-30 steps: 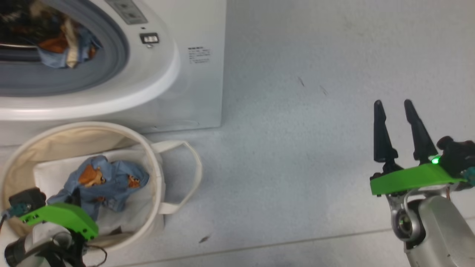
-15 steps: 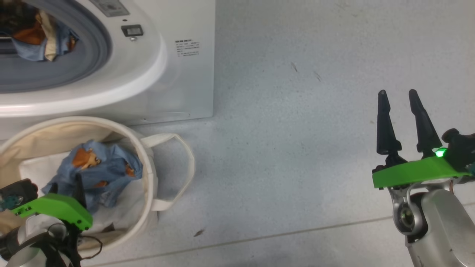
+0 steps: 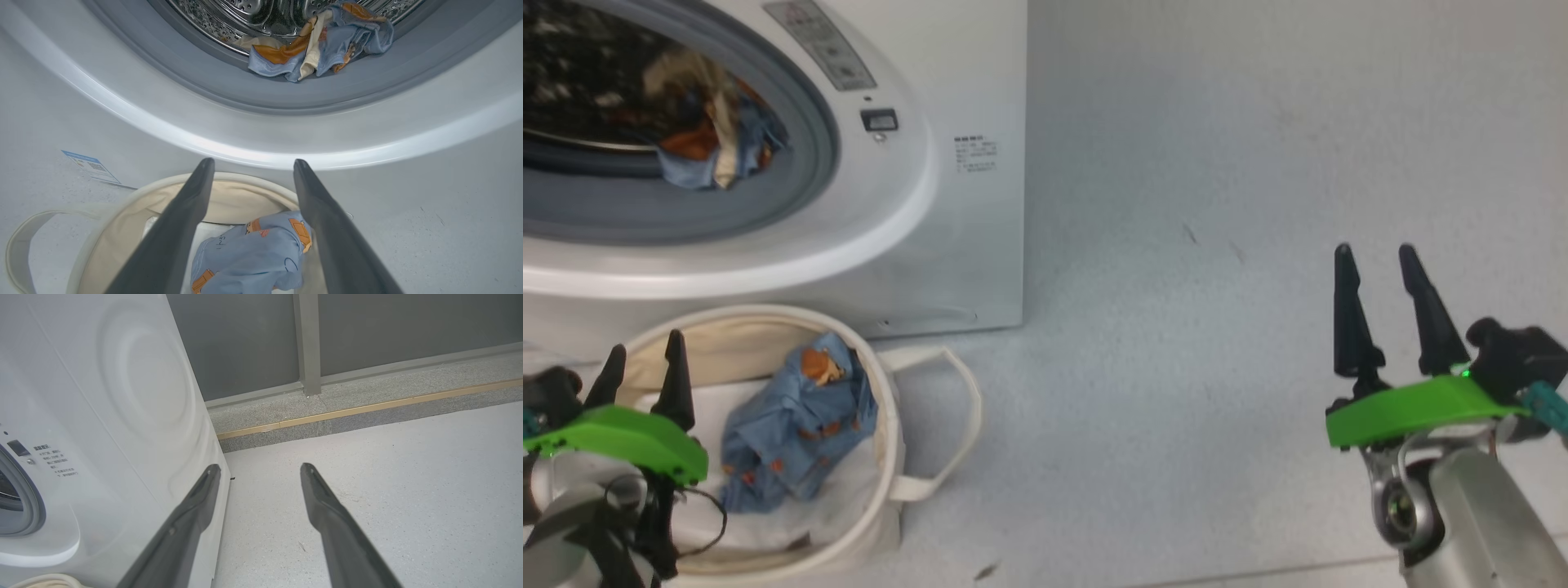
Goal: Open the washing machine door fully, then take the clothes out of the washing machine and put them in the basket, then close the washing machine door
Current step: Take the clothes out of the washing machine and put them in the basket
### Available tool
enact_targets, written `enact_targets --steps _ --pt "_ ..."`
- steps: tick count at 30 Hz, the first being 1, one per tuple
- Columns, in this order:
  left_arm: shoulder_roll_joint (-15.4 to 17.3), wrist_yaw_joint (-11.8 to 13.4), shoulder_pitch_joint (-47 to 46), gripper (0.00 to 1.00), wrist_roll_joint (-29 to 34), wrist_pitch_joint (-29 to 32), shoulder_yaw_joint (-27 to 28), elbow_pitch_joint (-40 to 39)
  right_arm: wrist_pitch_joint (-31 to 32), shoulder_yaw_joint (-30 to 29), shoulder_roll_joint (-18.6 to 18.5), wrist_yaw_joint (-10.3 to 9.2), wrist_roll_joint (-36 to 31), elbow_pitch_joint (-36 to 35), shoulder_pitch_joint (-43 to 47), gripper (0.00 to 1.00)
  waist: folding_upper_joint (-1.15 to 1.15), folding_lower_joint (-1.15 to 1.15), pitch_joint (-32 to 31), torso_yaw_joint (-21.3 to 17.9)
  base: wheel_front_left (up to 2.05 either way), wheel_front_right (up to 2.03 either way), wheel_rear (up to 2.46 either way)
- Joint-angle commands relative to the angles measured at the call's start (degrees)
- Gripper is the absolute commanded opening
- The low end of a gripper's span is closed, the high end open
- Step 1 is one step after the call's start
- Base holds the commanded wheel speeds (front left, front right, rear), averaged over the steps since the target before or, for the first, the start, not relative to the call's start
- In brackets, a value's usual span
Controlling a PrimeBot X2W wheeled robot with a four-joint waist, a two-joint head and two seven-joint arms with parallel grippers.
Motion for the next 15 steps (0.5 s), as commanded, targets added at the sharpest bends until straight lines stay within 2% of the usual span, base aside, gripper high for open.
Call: enact_targets --steps 1,8,12,15 --pt "2.88 -0.18 2.01 1.00 0.95 -0.67 2.85 -3.45 -0.70 1.14 0.04 0.23 -0.52 -1.24 1.20 1.00 0.00 0.00 -2.75 0.79 0.00 0.00 0.00" --pt "2.31 -0.27 8.32 1.00 5.56 -0.68 7.50 -17.30 -0.70 2.03 1.20 0.23 -0.69 0.28 3.71 1.00 0.00 0.00 -8.49 1.18 0.00 0.00 0.00" --pt "1.59 -0.31 12.04 1.00 5.63 -0.68 9.04 -23.24 -0.70 2.37 1.64 0.23 -0.84 0.90 4.91 1.00 0.00 0.00 -11.44 0.92 0.00 0.00 0.00" --pt "2.30 -0.32 15.07 1.00 6.45 -0.68 9.27 -27.08 -0.70 2.44 1.81 0.23 -1.02 1.03 5.66 1.00 0.00 0.00 -12.96 0.65 0.00 0.00 0.00"
